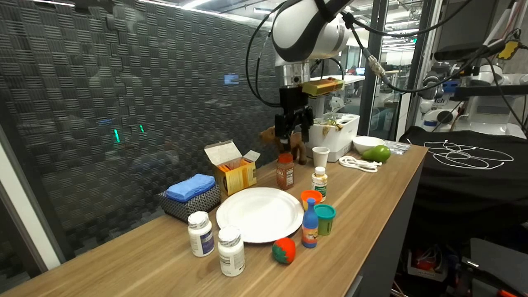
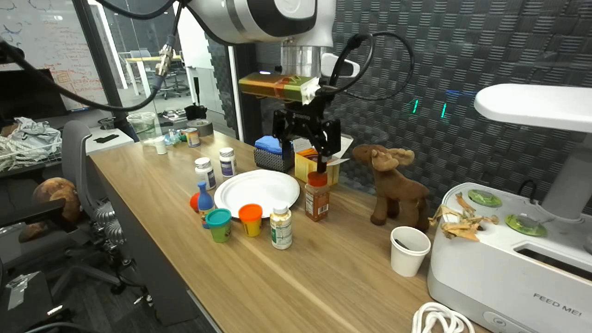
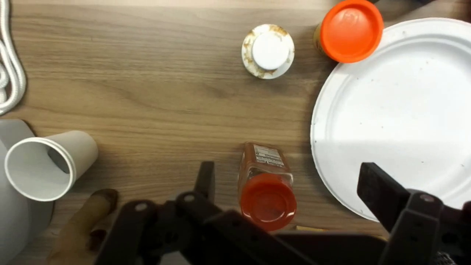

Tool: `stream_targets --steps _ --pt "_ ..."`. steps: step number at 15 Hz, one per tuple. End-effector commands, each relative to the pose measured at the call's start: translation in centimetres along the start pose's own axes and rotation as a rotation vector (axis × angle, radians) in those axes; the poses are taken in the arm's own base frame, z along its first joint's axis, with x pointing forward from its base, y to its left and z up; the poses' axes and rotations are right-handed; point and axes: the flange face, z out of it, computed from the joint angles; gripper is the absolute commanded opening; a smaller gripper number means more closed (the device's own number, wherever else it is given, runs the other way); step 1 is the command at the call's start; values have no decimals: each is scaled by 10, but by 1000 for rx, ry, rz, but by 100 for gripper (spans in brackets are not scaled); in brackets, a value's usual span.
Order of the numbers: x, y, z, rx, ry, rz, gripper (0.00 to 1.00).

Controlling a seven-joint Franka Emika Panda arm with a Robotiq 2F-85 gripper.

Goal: Gather all the objects surrounding the white plate and arrange them on the plate

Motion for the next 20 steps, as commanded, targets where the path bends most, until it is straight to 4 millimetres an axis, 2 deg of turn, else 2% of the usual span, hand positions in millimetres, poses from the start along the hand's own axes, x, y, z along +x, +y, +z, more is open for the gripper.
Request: stream_targets --steps 1,6,15,16,18,20 --pt "12 -10 13 -40 -5 11 100" --pt "19 -11 31 -11 -1 16 100" --pt "31 1 31 -14 107 79 100" --pt "33 1 32 -12 114 80 79" --pt "35 1 36 -3 124 87 68" --pt "36 1 38 -10 133 92 51"
